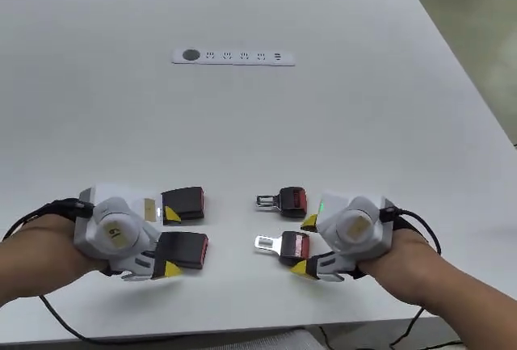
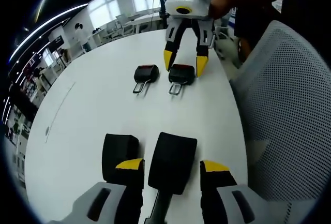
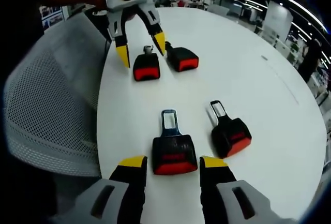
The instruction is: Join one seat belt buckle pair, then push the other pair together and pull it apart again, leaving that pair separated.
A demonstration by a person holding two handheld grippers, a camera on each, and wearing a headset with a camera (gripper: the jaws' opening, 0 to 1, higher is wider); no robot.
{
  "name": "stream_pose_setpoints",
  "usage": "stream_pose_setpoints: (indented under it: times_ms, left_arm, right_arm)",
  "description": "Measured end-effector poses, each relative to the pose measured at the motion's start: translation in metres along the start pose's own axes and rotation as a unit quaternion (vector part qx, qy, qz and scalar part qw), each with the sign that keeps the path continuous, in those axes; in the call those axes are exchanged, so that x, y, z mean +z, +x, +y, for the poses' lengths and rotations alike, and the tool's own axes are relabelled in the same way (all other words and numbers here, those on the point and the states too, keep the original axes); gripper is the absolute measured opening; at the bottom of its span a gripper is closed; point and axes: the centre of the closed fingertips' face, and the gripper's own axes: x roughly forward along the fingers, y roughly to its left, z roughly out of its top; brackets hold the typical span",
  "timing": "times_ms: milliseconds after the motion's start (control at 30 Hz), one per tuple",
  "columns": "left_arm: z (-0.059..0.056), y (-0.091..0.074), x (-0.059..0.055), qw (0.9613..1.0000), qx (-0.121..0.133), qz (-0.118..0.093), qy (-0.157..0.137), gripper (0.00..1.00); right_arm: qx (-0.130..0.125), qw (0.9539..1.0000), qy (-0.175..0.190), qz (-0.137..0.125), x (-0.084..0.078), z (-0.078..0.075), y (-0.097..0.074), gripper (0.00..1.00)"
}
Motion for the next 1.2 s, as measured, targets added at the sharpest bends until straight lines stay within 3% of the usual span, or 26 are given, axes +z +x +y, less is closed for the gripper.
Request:
stream_pose_setpoints:
  times_ms: [233, 567, 800, 1033, 1200]
  left_arm:
    - [-0.004, 0.003, -0.001, 0.9998, -0.012, 0.013, 0.004, 0.41]
    - [0.000, 0.009, -0.010, 0.9991, -0.005, 0.039, 0.018, 0.38]
    - [-0.001, 0.009, -0.010, 0.9988, -0.006, 0.042, 0.025, 0.37]
    - [-0.003, 0.010, -0.012, 0.9990, -0.001, 0.044, 0.007, 0.34]
    - [-0.004, 0.010, -0.012, 0.9990, -0.004, 0.042, 0.013, 0.34]
  right_arm:
    - [0.017, 0.9996, -0.020, 0.005, -0.002, -0.003, 0.007, 0.33]
    - [0.042, 0.9976, -0.052, 0.016, -0.003, -0.006, 0.008, 0.32]
    - [0.056, 0.9957, -0.072, 0.014, -0.003, -0.005, 0.009, 0.32]
    - [0.056, 0.9959, -0.071, 0.001, -0.003, -0.005, 0.009, 0.32]
    - [0.055, 0.9959, -0.071, 0.004, -0.004, -0.005, 0.008, 0.32]
